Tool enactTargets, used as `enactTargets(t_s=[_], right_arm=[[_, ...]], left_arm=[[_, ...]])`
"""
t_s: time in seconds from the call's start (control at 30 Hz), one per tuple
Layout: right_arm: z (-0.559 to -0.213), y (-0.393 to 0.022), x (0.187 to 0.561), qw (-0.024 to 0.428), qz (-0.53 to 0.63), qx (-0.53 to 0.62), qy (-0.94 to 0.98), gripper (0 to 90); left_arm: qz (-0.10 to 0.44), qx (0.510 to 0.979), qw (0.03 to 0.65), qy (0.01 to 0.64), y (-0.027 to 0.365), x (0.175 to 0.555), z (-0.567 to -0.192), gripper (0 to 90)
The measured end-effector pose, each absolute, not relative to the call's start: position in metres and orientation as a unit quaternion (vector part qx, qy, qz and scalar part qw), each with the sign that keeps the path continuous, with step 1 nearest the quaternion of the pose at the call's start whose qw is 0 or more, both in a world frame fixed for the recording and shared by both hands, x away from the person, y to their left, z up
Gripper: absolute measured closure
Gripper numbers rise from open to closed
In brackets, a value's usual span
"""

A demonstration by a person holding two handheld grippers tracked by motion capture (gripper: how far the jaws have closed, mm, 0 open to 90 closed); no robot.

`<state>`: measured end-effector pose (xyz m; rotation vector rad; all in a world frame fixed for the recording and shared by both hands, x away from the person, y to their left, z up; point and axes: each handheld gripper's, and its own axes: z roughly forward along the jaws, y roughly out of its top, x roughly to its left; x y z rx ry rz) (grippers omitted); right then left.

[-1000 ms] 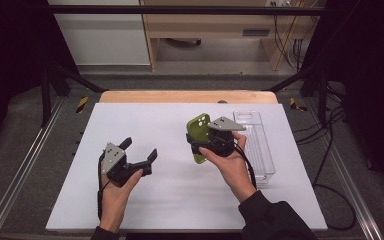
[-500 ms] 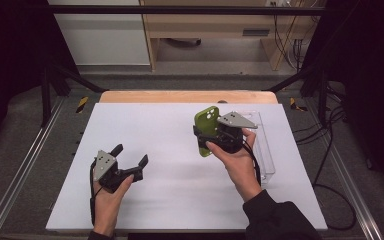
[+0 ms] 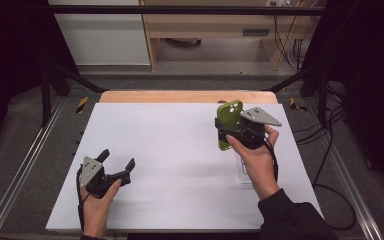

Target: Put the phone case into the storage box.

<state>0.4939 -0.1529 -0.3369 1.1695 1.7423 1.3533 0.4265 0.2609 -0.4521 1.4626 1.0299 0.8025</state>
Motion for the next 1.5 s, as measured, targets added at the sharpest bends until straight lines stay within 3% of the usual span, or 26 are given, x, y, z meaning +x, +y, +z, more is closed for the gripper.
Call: enactTargets(t_s=[0.53,1.5], right_arm=[[-0.333,-0.216,0.512,0.356,0.495,0.507,0.61,16.3],[-0.333,-0.229,0.557,0.371,0.473,0.536,0.593,16.3]], left_arm=[[0.347,0.607,0.556,0.449,0.278,0.425,-0.457,1.8],[0.336,0.609,0.554,0.458,0.282,0.434,-0.464,2.7]])
